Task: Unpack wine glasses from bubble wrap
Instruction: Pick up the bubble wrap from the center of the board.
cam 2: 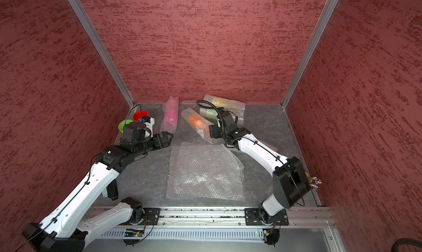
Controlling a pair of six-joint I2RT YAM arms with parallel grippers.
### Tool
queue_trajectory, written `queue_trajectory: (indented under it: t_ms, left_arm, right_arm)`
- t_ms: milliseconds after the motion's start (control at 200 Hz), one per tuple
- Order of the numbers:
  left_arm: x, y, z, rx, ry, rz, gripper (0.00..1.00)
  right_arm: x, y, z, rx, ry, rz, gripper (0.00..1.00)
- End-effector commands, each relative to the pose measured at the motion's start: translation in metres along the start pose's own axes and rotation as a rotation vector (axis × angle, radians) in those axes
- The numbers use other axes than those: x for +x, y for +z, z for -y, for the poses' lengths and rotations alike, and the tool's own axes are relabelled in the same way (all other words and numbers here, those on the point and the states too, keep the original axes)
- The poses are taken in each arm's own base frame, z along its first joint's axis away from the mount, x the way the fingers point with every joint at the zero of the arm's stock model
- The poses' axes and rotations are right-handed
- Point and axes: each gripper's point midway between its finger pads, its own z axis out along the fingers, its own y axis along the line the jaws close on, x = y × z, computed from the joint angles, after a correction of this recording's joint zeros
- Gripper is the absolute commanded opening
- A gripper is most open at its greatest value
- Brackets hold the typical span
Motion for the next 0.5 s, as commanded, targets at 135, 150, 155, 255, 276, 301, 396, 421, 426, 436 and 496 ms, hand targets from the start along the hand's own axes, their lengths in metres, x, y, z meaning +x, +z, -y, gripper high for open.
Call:
queue_trajectory:
  t_ms: [135,150,155,255,276,301,396,421,426,436,496]
  left_arm:
    - [0.015,-0.011,-0.021,-0.044,-0.029,0.094,1.00]
    - [0.016,-0.012,-0.021,-0.039,-0.029,0.096,1.00]
    - [0.016,-0.012,-0.021,-0.037,-0.028,0.096,1.00]
    - [0.021,-0.017,-0.016,-0.036,0.028,0.107,1.00]
    - [0.022,-0.017,-0.015,-0.040,0.044,0.107,1.00]
    - [0.022,-0.019,-0.014,-0.044,0.061,0.113,1.00]
    - [0.022,-0.022,-0.012,-0.044,0.091,0.127,1.00]
    - [0.022,-0.023,-0.012,-0.042,0.091,0.134,1.00]
    - [0.021,-0.023,-0.012,-0.043,0.090,0.136,1.00]
    - [0.021,-0.023,-0.012,-0.045,0.089,0.137,1.00]
    - [0.021,-0.023,-0.015,-0.058,0.079,0.143,1.00]
  right_arm:
    - [-0.023,0.078,-0.009,0.021,-0.209,0.007,0.99]
    - [-0.024,0.082,-0.010,0.022,-0.214,0.007,0.99]
    - [-0.024,0.084,-0.009,0.023,-0.216,0.006,0.99]
    - [-0.027,0.111,-0.017,0.015,-0.223,0.005,0.99]
    - [-0.028,0.115,-0.020,0.012,-0.224,0.005,0.99]
    - [-0.030,0.120,-0.023,0.007,-0.226,0.010,0.99]
    - [-0.038,0.134,-0.028,-0.001,-0.242,0.017,0.99]
    - [-0.039,0.138,-0.032,-0.010,-0.254,0.011,0.99]
    - [-0.039,0.139,-0.032,-0.012,-0.257,0.009,0.99]
    - [-0.039,0.140,-0.033,-0.014,-0.261,0.008,0.99]
    - [-0.034,0.153,-0.036,-0.030,-0.289,-0.033,0.99]
